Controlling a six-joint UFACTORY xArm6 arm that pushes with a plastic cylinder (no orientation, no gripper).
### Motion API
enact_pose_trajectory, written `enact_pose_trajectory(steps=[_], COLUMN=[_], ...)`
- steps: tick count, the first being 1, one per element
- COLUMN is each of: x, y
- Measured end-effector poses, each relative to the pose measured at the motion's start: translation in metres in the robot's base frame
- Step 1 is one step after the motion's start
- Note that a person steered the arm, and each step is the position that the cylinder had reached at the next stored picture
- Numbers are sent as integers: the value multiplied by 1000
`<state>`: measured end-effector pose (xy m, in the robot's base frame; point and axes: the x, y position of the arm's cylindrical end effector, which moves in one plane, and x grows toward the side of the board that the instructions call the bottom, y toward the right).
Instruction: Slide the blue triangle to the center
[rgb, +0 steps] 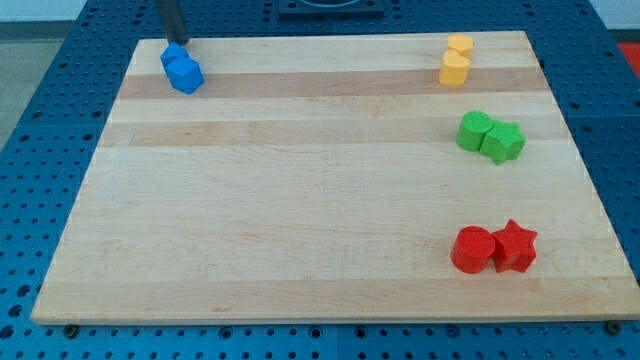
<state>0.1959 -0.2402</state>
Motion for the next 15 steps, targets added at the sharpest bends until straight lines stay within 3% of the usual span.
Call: enact_pose_trajectory(steps=[1, 4, 6, 8, 12, 14, 15], x=[42, 38, 43, 79, 109, 112, 113], y=[-11, -3, 37, 91, 255, 251, 215])
